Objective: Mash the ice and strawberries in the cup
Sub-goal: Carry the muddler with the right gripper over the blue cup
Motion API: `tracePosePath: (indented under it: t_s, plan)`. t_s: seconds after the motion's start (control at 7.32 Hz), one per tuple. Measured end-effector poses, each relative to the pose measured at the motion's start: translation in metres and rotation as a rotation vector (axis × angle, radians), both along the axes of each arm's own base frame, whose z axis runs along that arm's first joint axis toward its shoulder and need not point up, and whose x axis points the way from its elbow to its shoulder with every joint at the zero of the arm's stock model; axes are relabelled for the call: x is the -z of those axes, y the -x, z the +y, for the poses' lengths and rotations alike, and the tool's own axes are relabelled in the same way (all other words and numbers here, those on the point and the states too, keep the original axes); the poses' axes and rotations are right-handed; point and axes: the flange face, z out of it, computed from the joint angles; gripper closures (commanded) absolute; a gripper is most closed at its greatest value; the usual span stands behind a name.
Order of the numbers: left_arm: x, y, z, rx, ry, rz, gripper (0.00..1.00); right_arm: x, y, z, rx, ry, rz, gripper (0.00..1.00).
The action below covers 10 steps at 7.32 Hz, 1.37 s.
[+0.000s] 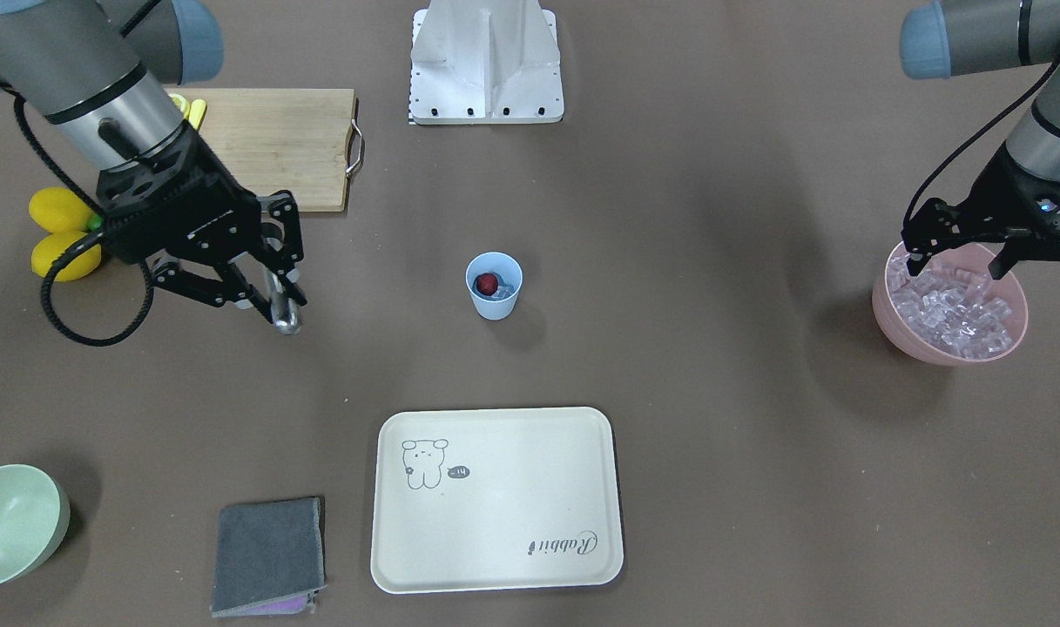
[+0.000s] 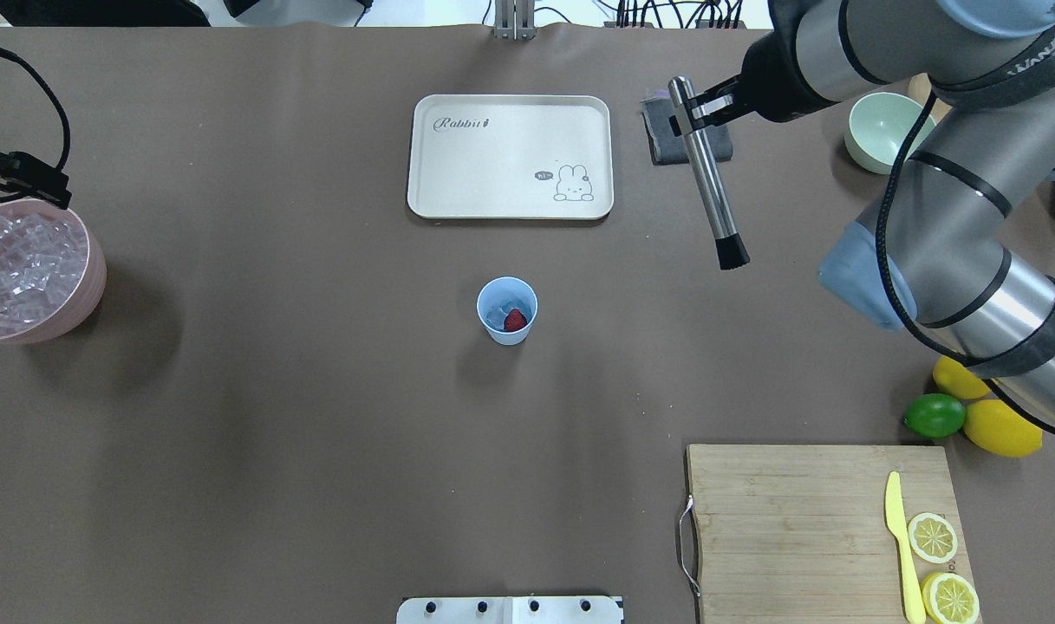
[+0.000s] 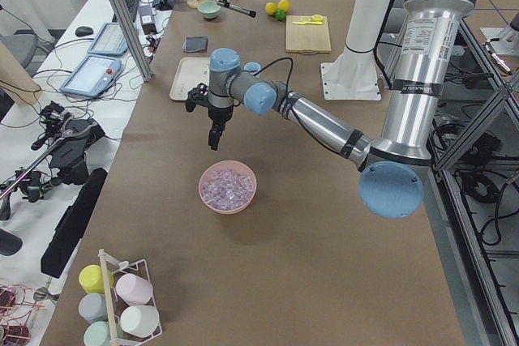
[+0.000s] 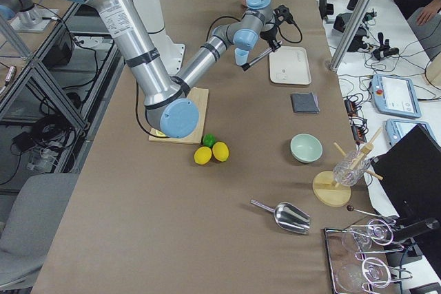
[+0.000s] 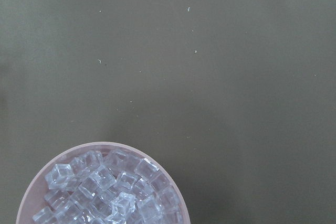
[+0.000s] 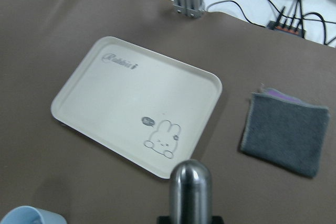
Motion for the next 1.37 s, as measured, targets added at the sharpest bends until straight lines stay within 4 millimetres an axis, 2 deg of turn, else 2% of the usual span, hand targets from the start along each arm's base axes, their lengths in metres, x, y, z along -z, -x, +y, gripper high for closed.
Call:
tracePosePath:
  t_s: [0.14, 0.41, 0.82, 1.09, 1.23, 1.37]
  plan:
    - [-0.001, 0.000, -0.001, 0.018, 0.018, 0.003, 0.03, 0.017, 0.012, 0.009, -0.004, -0.070, -0.039, 1.00]
    - [-0.005, -0.001, -0.003, 0.034, 0.042, 0.003, 0.03, 0.035, 0.033, 0.028, -0.035, -0.234, -0.161, 1.00]
    - [-0.001, -0.006, -0.006, 0.031, 0.040, 0.008, 0.03, 0.054, 0.082, 0.082, -0.143, -0.397, -0.387, 1.00]
    - [0.000, -0.007, -0.007, 0.030, 0.039, 0.008, 0.03, 0.056, 0.113, 0.114, -0.219, -0.427, -0.482, 1.00]
    - [0.000, -0.007, -0.007, 0.030, 0.040, 0.006, 0.03, 0.050, 0.127, 0.121, -0.254, -0.430, -0.509, 1.00]
    - [-0.001, -0.008, -0.008, 0.030, 0.042, 0.003, 0.03, 0.036, 0.140, 0.119, -0.286, -0.437, -0.536, 1.00]
